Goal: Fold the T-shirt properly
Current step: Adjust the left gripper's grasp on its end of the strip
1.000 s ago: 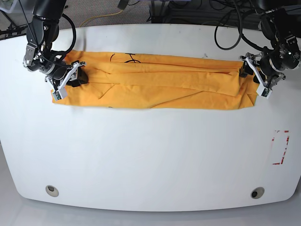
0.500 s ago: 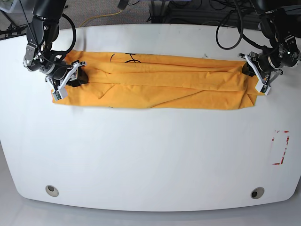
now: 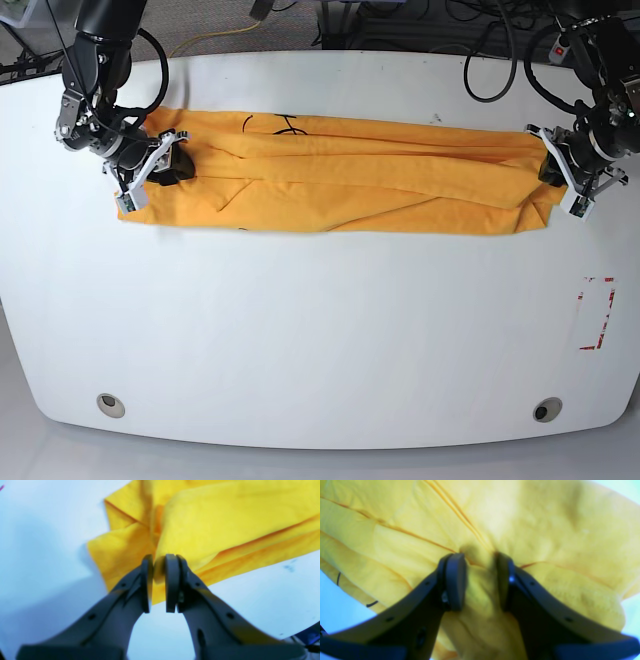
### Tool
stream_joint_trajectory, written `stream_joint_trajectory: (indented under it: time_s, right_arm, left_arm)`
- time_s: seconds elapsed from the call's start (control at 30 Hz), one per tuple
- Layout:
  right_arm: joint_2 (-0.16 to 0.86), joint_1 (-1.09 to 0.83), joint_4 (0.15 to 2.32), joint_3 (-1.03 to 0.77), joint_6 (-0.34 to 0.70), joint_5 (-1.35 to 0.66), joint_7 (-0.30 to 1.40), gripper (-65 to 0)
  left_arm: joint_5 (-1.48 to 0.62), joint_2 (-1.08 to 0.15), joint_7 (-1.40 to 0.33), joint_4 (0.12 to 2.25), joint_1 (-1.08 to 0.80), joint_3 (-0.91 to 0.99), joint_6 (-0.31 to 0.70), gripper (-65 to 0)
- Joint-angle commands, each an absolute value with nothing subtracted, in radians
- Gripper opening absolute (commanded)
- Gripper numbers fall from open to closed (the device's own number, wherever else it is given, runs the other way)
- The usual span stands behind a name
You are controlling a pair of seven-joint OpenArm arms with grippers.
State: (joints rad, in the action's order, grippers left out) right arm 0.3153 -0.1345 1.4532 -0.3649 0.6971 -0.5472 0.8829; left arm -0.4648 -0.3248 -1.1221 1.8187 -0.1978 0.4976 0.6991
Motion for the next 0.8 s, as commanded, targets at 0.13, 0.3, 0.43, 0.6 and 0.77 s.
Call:
stream_joint_trajectory:
  time_s: [0.13,0.3,0.43,0.6,0.77]
  right_arm:
    - [0.325,-0.136,1.461,-0.364,0.698,-0.53,0.912,-44.7]
    - [0.325,-0.136,1.461,-0.364,0.698,-0.53,0.912,-44.7]
    - [0.325,-0.136,1.461,-0.364,0.698,-0.53,0.912,-44.7]
    - [0.325,-0.136,1.46,-0.364,0.698,-0.532,0.912,-44.7]
    - [0.325,-0.136,1.46,-0.364,0.698,-0.53,0.912,-44.7]
  left_arm:
    - [-0.473,-0.395,-1.107,1.839,-0.222,0.539,0.698,-58.2]
    - [-0.473,-0.398,-1.107,1.831,-0.228,0.613,0.698,-57.6]
    - [-0.476,-0.395,-1.127,1.839,-0.229,0.615,0.698,-49.2]
    - [-0.478,-0.338,-1.196,1.839,-0.223,0.615,0.698,-26.1]
    - [-0.478,-0.297,-1.196,1.83,-0.222,0.605,0.698,-23.5]
